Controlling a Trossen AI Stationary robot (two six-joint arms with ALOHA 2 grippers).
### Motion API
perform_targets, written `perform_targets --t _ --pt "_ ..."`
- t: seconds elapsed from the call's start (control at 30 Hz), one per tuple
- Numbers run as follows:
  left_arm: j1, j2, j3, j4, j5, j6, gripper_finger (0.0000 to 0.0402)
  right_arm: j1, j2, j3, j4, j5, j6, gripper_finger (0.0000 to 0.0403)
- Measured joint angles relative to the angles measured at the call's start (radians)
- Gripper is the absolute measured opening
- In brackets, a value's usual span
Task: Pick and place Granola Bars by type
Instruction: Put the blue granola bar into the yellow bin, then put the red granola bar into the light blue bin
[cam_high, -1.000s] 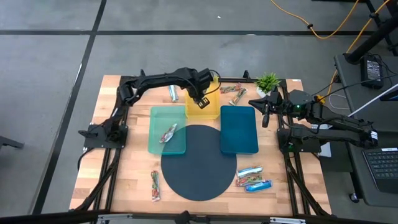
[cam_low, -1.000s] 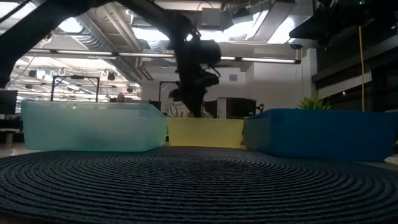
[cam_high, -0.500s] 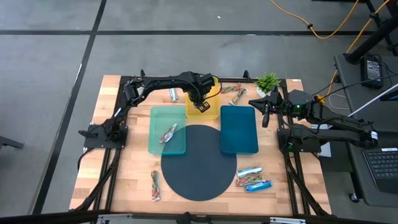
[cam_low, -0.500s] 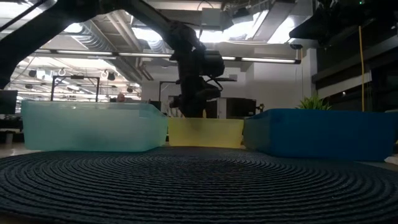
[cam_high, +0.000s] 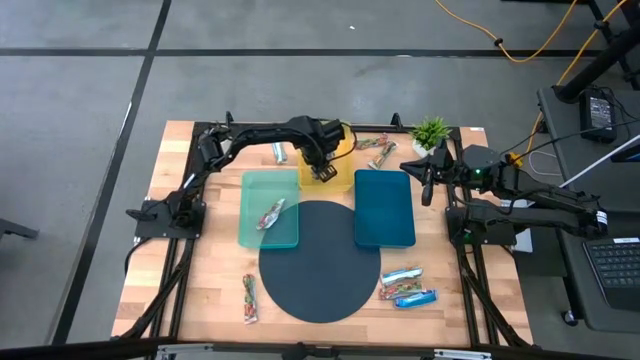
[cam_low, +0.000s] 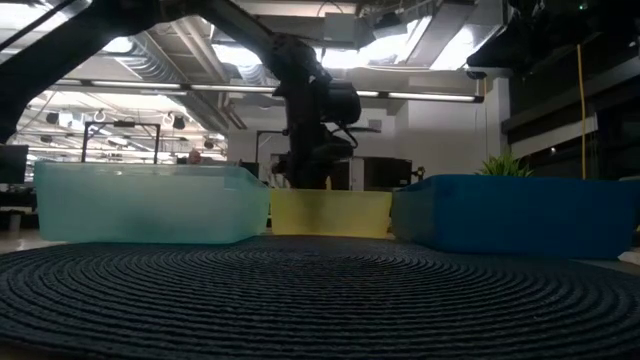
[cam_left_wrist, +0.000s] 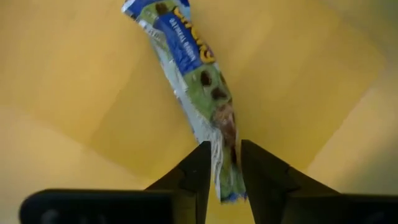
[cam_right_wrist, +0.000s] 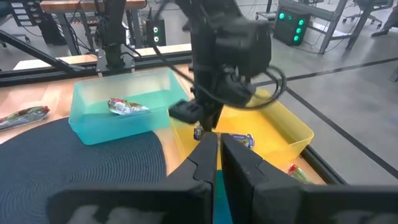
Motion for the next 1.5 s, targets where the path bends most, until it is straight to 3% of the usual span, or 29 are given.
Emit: perform_targets --t 0.67,1.0,1.5 --pt "-0.065 -0.32 0.002 -0.052 -0.002 -0.03 0.0087 0.0 0.0 0.0 0.002 0.001 -0.003 0.0026" --pt "-0.125 -0.425 0.002 -0.081 -0.061 -0.079 0.0086 0.0 0.0 0.0 0.004 0.001 -0.007 0.0026" --pt "-0.347 -0.491 0.002 -0.27 -0.06 -0.236 0.0086 0.0 0.0 0.0 0.011 0.003 -0.039 0.0026"
